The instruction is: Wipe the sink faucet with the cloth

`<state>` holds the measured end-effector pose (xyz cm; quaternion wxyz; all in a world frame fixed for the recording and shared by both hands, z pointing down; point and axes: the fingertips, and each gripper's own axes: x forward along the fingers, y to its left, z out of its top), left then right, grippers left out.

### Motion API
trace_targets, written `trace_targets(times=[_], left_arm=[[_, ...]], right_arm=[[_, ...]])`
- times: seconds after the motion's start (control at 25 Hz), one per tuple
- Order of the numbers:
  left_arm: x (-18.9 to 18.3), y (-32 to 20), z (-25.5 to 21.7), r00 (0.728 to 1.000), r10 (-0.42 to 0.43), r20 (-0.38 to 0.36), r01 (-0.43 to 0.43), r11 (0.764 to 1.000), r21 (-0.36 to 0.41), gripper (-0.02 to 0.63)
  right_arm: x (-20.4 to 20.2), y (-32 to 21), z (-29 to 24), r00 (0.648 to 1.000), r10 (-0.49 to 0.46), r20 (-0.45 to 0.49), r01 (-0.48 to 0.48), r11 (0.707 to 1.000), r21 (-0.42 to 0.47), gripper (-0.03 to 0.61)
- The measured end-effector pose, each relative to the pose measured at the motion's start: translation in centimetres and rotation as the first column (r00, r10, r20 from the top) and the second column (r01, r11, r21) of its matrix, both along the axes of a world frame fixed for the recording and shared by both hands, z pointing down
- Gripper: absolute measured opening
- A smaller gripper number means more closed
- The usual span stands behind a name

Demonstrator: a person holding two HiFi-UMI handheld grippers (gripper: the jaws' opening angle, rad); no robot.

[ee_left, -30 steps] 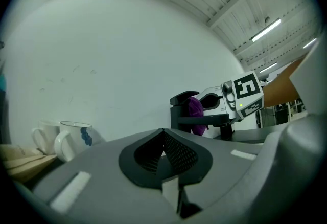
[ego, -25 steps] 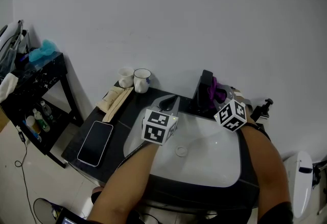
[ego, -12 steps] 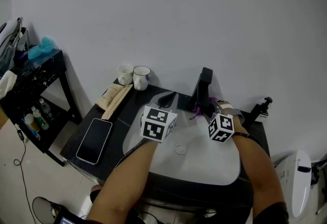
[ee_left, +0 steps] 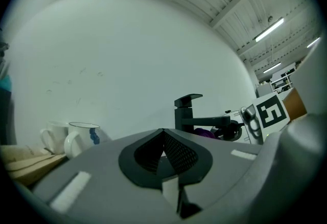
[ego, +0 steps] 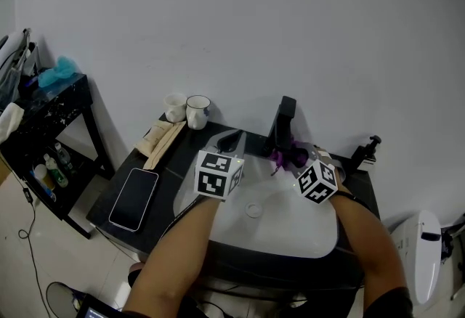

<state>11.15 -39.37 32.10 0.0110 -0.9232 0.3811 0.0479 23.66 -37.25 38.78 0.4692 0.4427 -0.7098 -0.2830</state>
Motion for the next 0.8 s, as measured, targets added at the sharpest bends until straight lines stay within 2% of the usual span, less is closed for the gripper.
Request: trace_targets(times=[0.08,0.12,0.16,0.2,0.28,0.36,0.4,0.44,0.52,0.56,0.6,0.64,0.72,0.8], left_arm=[[-0.3,0.2,-0.4,1.000,0.002,-0.016,-0.002,1.000,0.009,0.017],[-0.5,0.3,-0.6,1.000,0.005,-0.027,-0.004,1.000,0.017,0.018],[-0.8,0.5,-0.9,0.999,0.006,-0.041,-0.005,1.000,0.025,0.018],[-1.1,0.6,-1.3,0.998,0.006,-0.057,-0.004,0.999,0.032,0.017],[-2.1,0.9,-2.1,0.996,-0.006,-0.091,0.010,0.999,0.044,0.018],[-3.2,1.1,-2.7,0.992,-0.025,-0.123,0.031,0.998,0.046,0.018],[-3.6,1.3,-3.0,0.990,-0.032,-0.138,0.039,0.998,0.046,0.018],[-4.1,1.4,-3.3,0.987,-0.036,-0.154,0.044,0.998,0.047,0.017],[-5.2,1.7,-4.4,0.981,-0.039,-0.191,0.052,0.997,0.061,0.017],[-5.9,1.9,-5.0,0.976,-0.036,-0.214,0.053,0.996,0.074,0.017],[-6.7,2.1,-5.7,0.971,-0.025,-0.238,0.049,0.995,0.092,0.017],[-7.4,2.4,-6.4,0.965,-0.008,-0.264,0.039,0.993,0.112,0.017],[-8.7,2.9,-7.5,0.950,0.024,-0.311,0.023,0.989,0.147,0.017],[-9.9,2.9,-8.0,0.937,0.025,-0.348,0.031,0.987,0.155,0.017]], right_arm=[[-1.2,1.3,-0.8,0.995,-0.002,0.103,0.002,1.000,-0.005,0.071],[-1.7,2.0,-1.3,0.981,0.017,0.195,-0.015,1.000,-0.012,0.069],[-2.2,2.5,-1.7,0.949,0.050,0.312,-0.043,0.999,-0.028,0.069],[-2.7,3.0,-2.0,0.892,0.092,0.442,-0.073,0.996,-0.059,0.069],[-3.9,3.5,-2.0,0.724,0.174,0.668,-0.110,0.984,-0.137,0.070],[-5.0,3.3,-2.1,0.507,0.237,0.829,-0.133,0.972,-0.196,0.071],[-5.2,2.9,-2.2,0.375,0.260,0.890,-0.150,0.964,-0.218,0.072],[-5.3,2.3,-2.2,0.227,0.276,0.934,-0.170,0.955,-0.241,0.072],[-5.6,1.0,-2.2,-0.065,0.276,0.959,-0.201,0.938,-0.284,0.074],[-5.9,0.3,-2.1,-0.182,0.264,0.947,-0.213,0.930,-0.300,0.074],[-6.3,-0.3,-1.9,-0.273,0.248,0.929,-0.225,0.923,-0.313,0.072],[-6.7,-0.8,-1.7,-0.344,0.229,0.911,-0.240,0.916,-0.321,0.071],[-7.2,-1.8,-1.8,-0.439,0.169,0.882,-0.278,0.908,-0.312,0.067],[-7.2,-2.6,-2.7,-0.506,0.090,0.858,-0.317,0.906,-0.282,0.066]])
